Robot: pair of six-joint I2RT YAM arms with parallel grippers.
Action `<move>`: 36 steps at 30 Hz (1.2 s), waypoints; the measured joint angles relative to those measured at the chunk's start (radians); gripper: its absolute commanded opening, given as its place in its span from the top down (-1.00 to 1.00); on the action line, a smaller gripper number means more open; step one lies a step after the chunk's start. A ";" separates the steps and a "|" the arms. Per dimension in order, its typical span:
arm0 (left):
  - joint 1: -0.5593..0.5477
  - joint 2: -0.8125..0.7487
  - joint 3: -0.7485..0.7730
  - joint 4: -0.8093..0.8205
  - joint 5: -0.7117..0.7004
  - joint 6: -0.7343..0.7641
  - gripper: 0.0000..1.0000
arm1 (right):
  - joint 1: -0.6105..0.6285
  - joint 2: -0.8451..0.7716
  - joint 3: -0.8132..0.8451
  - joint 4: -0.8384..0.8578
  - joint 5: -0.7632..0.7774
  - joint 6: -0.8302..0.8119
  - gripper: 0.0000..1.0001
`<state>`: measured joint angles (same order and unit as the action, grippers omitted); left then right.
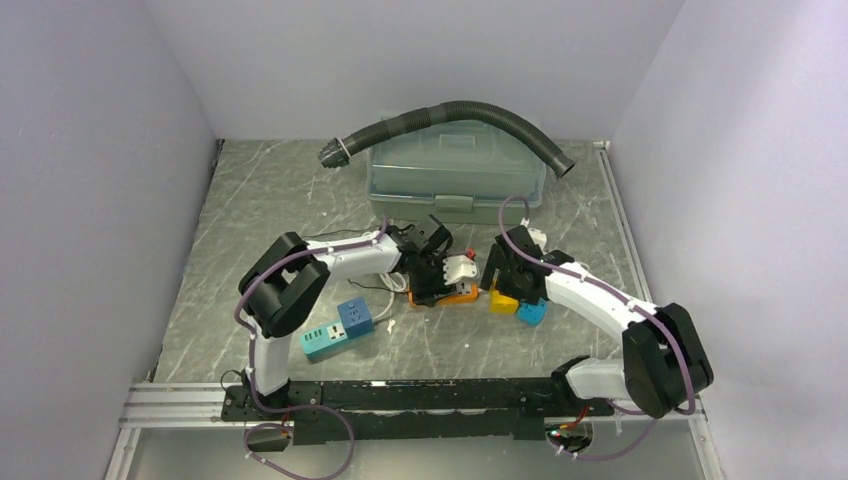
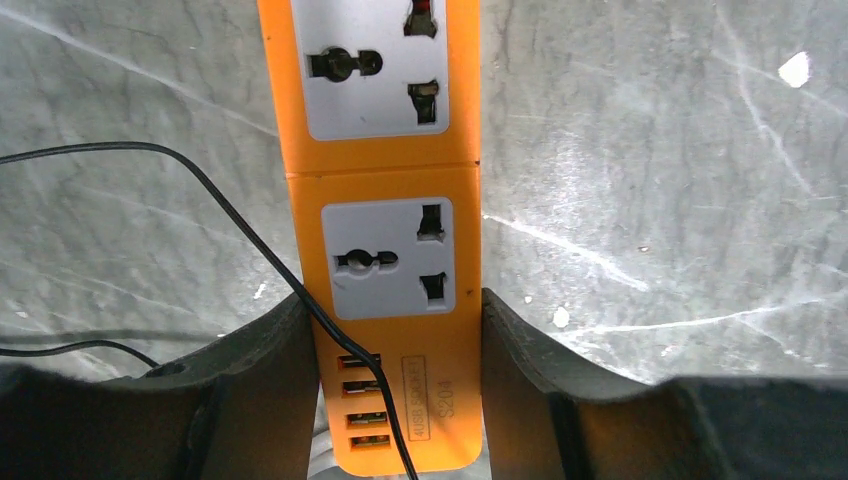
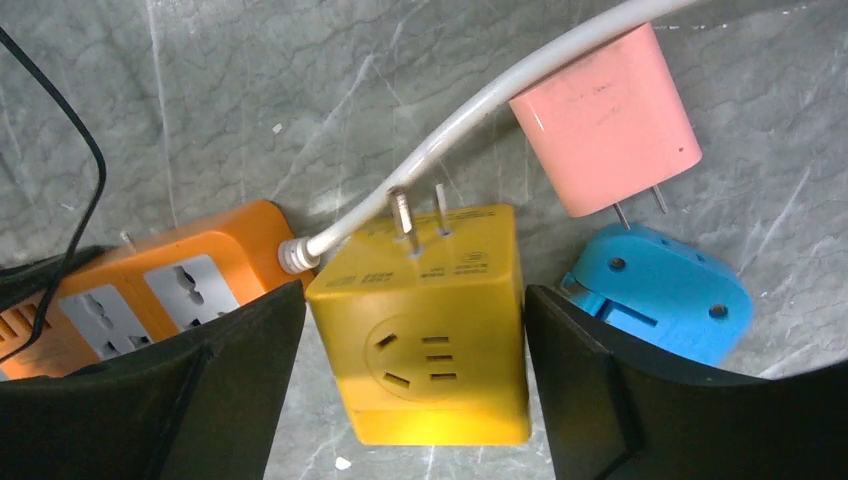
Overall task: Insert the plug
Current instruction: Move the socket to the center of the board, then pick up the plug from the center of the board.
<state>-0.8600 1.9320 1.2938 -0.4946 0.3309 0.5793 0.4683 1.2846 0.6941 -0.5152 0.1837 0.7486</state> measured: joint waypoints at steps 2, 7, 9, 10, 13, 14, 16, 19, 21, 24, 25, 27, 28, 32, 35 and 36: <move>-0.004 0.000 -0.003 -0.004 0.015 -0.014 0.52 | 0.006 -0.002 0.000 -0.003 0.012 -0.003 -0.27; -0.011 -0.004 -0.009 0.000 0.028 -0.045 -0.05 | 0.021 -0.017 0.000 -0.019 0.031 -0.004 0.00; -0.015 -0.005 -0.010 0.000 0.030 -0.050 -0.40 | 0.026 -0.037 0.000 -0.036 0.037 -0.005 0.03; -0.017 -0.006 -0.010 -0.001 0.031 -0.050 -0.82 | 0.028 -0.053 0.000 -0.047 0.041 -0.005 0.04; -0.024 -0.013 -0.009 -0.017 0.047 -0.055 -0.99 | 0.031 -0.114 0.001 -0.075 0.043 -0.016 0.09; -0.025 -0.019 -0.008 -0.031 0.050 -0.060 -0.99 | 0.031 -0.130 0.005 -0.091 0.042 -0.023 0.10; -0.025 -0.033 -0.002 -0.064 0.056 -0.066 -0.99 | 0.031 -0.148 0.027 -0.123 0.033 -0.040 0.11; -0.019 -0.068 0.016 -0.130 0.065 -0.067 -0.99 | 0.031 -0.151 0.069 -0.156 -0.006 -0.076 0.11; -0.004 -0.106 0.030 -0.175 0.076 -0.066 -0.99 | 0.031 -0.151 0.101 -0.173 -0.049 -0.106 0.11; 0.035 -0.177 0.051 -0.254 0.097 -0.052 -0.99 | 0.031 -0.152 0.143 -0.176 -0.142 -0.159 0.11; 0.048 -0.196 0.066 -0.283 0.104 -0.045 -0.99 | 0.031 -0.152 0.158 -0.175 -0.181 -0.178 0.11; 0.078 -0.238 0.106 -0.339 0.129 -0.027 -0.99 | 0.031 -0.151 0.186 -0.171 -0.259 -0.211 0.10; 0.089 -0.261 0.118 -0.350 0.142 -0.017 -0.99 | 0.031 -0.151 0.200 -0.164 -0.304 -0.227 0.10; 0.104 -0.443 0.078 -0.332 0.220 0.085 -0.99 | 0.033 -0.151 0.245 -0.111 -0.486 -0.261 0.08; 0.082 -0.655 -0.056 -0.261 0.269 0.224 -0.99 | 0.036 -0.147 0.267 -0.057 -0.618 -0.264 0.08; 0.062 -0.746 -0.124 -0.207 0.267 0.281 -0.99 | 0.038 -0.146 0.275 -0.042 -0.656 -0.264 0.08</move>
<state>-0.7982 1.1862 1.1698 -0.7017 0.5983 0.8604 0.5064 1.1389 0.9688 -0.5575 -0.4721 0.4850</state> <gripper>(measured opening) 0.996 0.684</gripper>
